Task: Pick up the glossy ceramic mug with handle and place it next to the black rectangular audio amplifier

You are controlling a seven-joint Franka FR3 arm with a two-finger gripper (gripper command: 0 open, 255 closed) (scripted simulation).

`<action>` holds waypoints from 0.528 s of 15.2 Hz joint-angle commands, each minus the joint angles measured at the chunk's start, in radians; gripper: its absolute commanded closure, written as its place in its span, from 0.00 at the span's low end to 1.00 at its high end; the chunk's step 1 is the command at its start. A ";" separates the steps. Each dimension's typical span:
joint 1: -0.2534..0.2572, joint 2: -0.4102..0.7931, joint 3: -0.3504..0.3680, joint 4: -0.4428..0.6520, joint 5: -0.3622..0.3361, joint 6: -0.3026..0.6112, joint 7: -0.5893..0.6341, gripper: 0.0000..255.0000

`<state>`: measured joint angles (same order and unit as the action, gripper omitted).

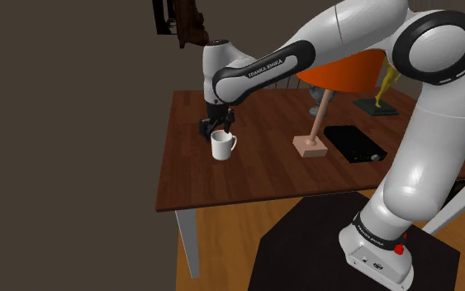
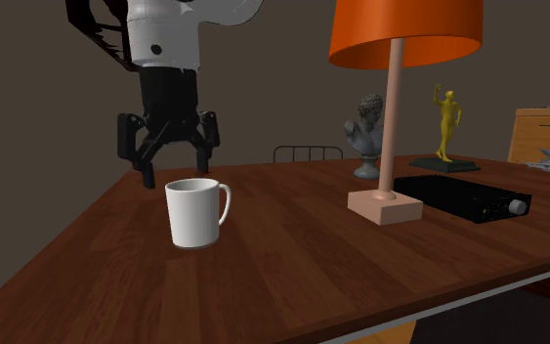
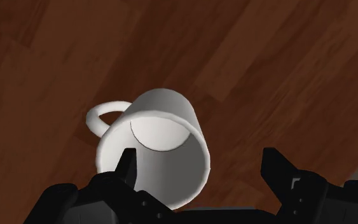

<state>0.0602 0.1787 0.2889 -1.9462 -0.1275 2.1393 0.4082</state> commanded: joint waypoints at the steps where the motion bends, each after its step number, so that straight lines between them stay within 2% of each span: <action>1: 0.010 0.044 -0.001 0.026 -0.023 0.018 0.021 0.00; 8: 0.012 0.089 -0.009 -0.007 -0.044 0.093 0.035 0.00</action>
<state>0.0717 0.2586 0.2815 -1.9535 -0.1677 2.2236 0.4407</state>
